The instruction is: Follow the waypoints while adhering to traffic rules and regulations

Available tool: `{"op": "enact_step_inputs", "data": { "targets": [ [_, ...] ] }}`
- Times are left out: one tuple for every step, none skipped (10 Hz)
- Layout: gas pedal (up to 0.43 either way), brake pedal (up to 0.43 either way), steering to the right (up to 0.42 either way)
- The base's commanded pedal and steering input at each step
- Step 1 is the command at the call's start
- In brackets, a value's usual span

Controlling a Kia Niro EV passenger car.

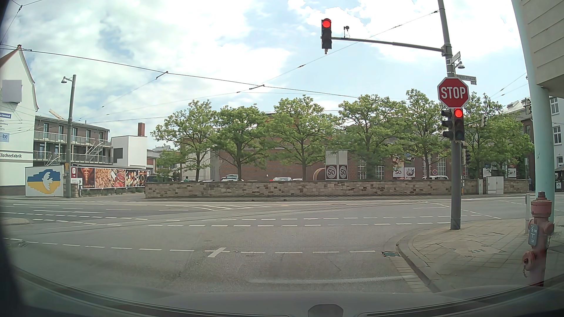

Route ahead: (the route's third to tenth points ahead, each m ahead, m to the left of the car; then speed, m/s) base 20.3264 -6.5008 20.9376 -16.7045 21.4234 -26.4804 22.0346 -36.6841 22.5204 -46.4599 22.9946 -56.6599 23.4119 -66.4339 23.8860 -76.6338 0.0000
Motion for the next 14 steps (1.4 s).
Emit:
{"op": "enact_step_inputs", "data": {
  "targets": [
    [0.0, 0.323, 0.036],
    [0.0, 0.323, 0.036],
    [0.0, 0.323, 0.036],
    [0.0, 0.323, 0.036],
    [0.0, 0.323, 0.036],
    [0.0, 0.323, 0.036],
    [0.0, 0.323, 0.036],
    [0.0, 0.323, 0.036],
    [0.0, 0.323, 0.036],
    [0.0, 0.323, 0.036],
    [0.0, 0.323, 0.036],
    [0.0, 0.323, 0.036],
    [0.0, 0.323, 0.036],
    [0.0, 0.323, 0.036]
  ]
}}
